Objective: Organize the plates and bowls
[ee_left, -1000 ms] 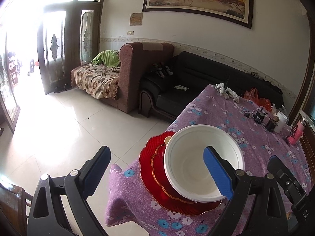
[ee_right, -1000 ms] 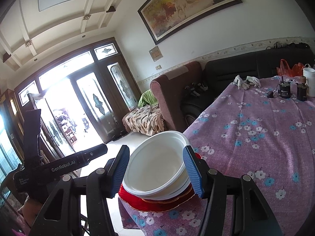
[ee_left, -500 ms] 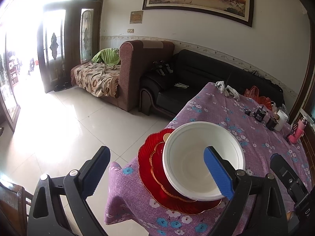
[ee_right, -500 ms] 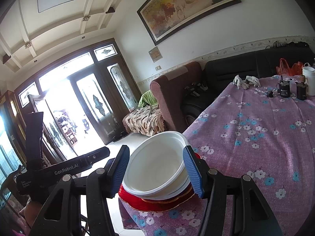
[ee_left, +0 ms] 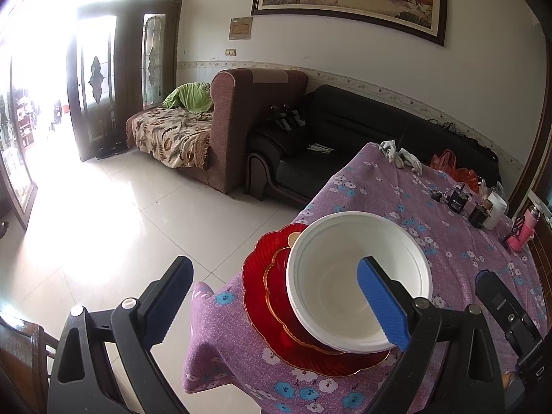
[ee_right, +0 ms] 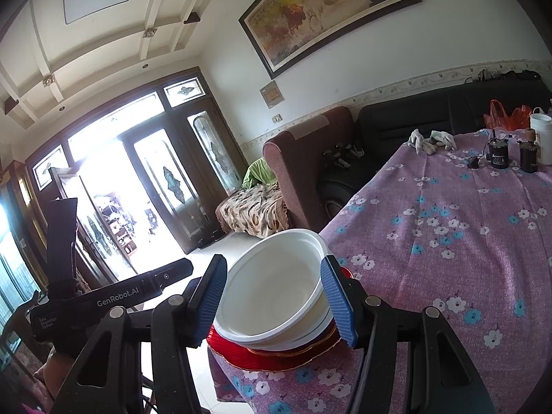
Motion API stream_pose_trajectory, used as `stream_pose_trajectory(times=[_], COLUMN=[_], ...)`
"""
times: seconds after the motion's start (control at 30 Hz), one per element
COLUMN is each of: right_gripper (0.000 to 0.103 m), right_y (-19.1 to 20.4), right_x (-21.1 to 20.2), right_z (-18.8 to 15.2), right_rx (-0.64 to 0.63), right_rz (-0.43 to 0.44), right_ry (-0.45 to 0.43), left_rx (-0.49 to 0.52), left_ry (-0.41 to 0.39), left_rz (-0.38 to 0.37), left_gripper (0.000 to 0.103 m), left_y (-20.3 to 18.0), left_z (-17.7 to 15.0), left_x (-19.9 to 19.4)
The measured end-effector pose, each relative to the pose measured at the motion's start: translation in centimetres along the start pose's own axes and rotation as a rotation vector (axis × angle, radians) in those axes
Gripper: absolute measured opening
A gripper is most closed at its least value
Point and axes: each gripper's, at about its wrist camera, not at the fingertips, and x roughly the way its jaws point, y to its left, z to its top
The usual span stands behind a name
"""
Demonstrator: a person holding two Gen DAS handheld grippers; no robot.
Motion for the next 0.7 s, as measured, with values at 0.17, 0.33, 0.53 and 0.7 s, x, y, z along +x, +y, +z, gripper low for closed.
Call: stream_pose_trajectory(times=[0.17, 0.33, 0.53, 0.7], right_gripper=[0.061, 0.061, 0.061, 0.061], right_y=[-0.02, 0.06, 0.06, 0.10], right_x=[-0.04, 0.02, 0.06, 0.08], right_z=[-0.26, -0.37, -0.27, -0.24], right_rx=[0.000, 0.000, -0.001, 0.000], right_rz=[0.001, 0.001, 0.000, 0.002], right_ry=[-0.001, -0.003, -0.004, -0.005], left_rx=[-0.002, -0.001, -0.001, 0.000], left_ry=[0.000, 0.001, 0.001, 0.002], left_rz=[0.003, 0.006, 0.006, 0.006], left_gripper=[0.096, 0.096, 0.096, 0.096], left_y=[0.05, 0.12, 0.08, 0.06], left_z=[-0.04, -0.10, -0.05, -0.01], left_x=[0.07, 0.09, 0.09, 0.08])
